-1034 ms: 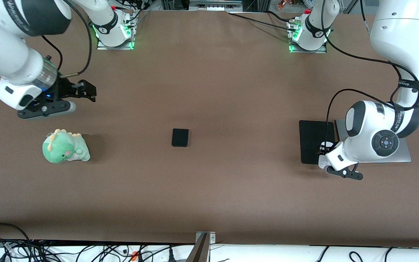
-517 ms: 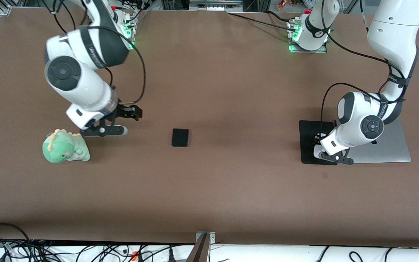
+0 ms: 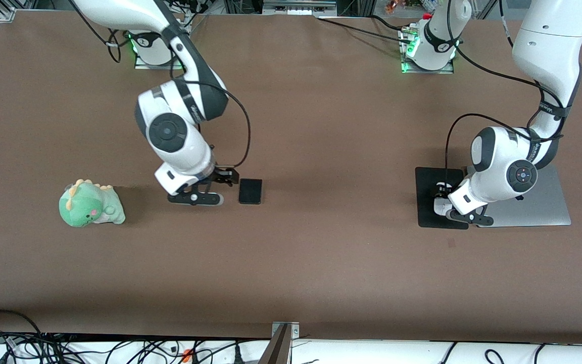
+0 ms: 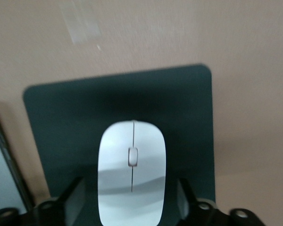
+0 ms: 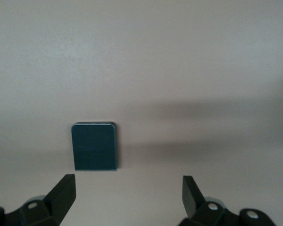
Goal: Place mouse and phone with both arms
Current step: 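Lower the mouse onto the pad while the right gripper grasps the phone, then open the left gripper and raise it away from the mouse pad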
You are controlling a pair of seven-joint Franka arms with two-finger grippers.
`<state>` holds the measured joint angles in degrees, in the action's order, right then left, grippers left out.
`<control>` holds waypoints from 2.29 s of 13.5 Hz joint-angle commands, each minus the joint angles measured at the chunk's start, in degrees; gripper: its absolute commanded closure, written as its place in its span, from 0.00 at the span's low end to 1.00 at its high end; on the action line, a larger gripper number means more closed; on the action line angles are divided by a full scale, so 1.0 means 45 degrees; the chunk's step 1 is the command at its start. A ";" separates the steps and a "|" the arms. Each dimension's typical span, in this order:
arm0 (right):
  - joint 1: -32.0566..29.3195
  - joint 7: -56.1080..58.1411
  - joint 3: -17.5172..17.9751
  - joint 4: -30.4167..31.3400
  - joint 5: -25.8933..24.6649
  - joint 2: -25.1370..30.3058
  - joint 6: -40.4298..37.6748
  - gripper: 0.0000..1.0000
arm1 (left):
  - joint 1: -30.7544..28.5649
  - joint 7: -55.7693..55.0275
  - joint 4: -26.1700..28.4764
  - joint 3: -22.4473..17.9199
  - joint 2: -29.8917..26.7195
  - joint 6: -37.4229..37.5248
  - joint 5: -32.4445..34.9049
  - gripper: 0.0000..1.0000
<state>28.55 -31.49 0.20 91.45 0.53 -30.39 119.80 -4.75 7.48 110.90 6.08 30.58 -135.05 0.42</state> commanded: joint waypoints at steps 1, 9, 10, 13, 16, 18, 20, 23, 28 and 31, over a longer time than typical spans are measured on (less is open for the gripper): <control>0.0393 -0.0520 -0.0064 0.0164 0.0175 -0.0627 0.1048 0.00 | -0.0155 -0.0100 -0.1296 0.0057 -0.0331 0.1254 -0.0094 0.00; 0.1330 -0.2064 -0.0064 0.1864 0.0195 -0.1604 0.4685 0.00 | 0.0372 -0.0003 -0.7687 0.0173 0.0255 0.7194 0.1177 0.00; 0.1331 -0.2141 -0.0064 0.1961 0.0195 -0.1702 0.4899 0.00 | 0.0372 0.0017 -0.8019 0.0212 0.0120 0.7740 0.1041 0.00; 0.1526 -0.2317 -0.0064 0.2372 0.0195 -0.1917 0.5759 0.00 | 0.0411 0.0017 -0.8179 0.0467 -0.0444 0.8525 0.1000 0.00; 0.1624 -0.2318 -0.0064 0.2372 0.0195 -0.1957 0.5799 0.00 | 0.0255 0.0018 -0.8780 0.0370 -0.0778 0.8838 0.0360 0.00; 0.1663 -0.2318 -0.0064 0.2392 0.0195 -0.2054 0.5974 0.00 | 0.0430 -0.0119 -0.8687 0.0135 -0.1537 0.8917 -0.0073 0.00; 0.1721 -0.2318 -0.0064 0.2392 0.0195 -0.2152 0.6131 0.00 | 0.0702 -0.0178 -0.7736 -0.0390 -0.2765 0.8802 -0.0112 0.00; 0.1722 -0.2201 -0.0084 0.2412 0.0156 -0.2191 0.6131 0.14 | 0.0783 -0.0452 -0.7535 -0.0647 -0.3493 0.9015 -0.0150 0.00; 0.1683 -0.1774 -0.0123 0.2509 0.0136 -0.2114 0.6034 0.52 | 0.0646 -0.0452 -0.5331 -0.0803 -0.5738 0.9308 -0.0094 0.00; 0.1624 -0.1419 -0.0221 0.2393 0.0117 -0.1821 0.5529 0.58 | 0.0646 -0.0452 -0.3574 -0.0862 -0.6968 0.8881 -0.0015 0.00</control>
<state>35.66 -39.52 -0.15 101.77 0.55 -39.93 145.78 -1.97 5.77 86.53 2.66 5.16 -92.47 1.04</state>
